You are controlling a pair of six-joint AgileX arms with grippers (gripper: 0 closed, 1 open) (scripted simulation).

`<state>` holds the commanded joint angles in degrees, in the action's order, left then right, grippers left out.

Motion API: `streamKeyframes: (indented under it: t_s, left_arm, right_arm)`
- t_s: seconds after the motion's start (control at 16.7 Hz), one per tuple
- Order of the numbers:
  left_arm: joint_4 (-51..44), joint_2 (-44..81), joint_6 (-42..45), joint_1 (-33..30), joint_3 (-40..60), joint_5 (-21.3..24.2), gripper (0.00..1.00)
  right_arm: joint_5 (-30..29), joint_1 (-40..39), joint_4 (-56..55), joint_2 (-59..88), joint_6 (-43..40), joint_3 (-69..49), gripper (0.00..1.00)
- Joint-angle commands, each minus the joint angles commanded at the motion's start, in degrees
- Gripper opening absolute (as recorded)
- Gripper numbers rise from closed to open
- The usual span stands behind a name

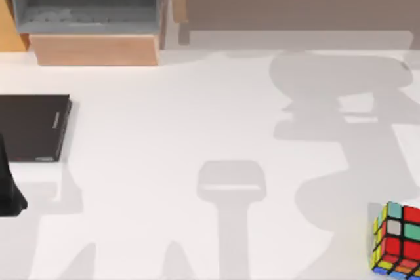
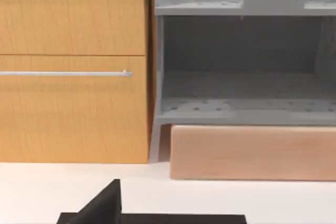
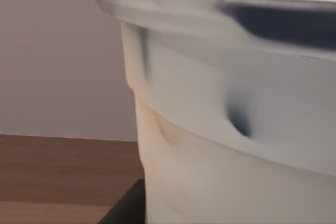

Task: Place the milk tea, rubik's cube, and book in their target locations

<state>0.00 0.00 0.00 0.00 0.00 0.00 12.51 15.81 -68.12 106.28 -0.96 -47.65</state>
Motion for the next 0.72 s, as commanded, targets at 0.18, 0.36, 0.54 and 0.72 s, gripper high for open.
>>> streamKeyframes:
  t_s: [0.18, 0.36, 0.54, 0.72]
  left_arm:
    - [0.0, 0.0, 0.0, 0.0, 0.0, 0.0, 1.00]
    - [0.0, 0.0, 0.0, 0.0, 0.0, 0.0, 1.00]
    - [0.0, 0.0, 0.0, 0.0, 0.0, 0.0, 1.00]
    - [0.0, 0.0, 0.0, 0.0, 0.0, 0.0, 1.00]
  right_arm:
    - [8.2, 8.0, -4.3, 5.9, 0.5, 1.5, 0.00]
    - [12.8, 11.7, -5.8, 11.6, 1.1, 1.6, 0.00]
    - [14.1, 13.0, -6.1, 13.7, 1.4, 1.3, 0.00]
    - [14.0, 12.7, -6.0, 13.6, 1.4, 1.3, 0.00]
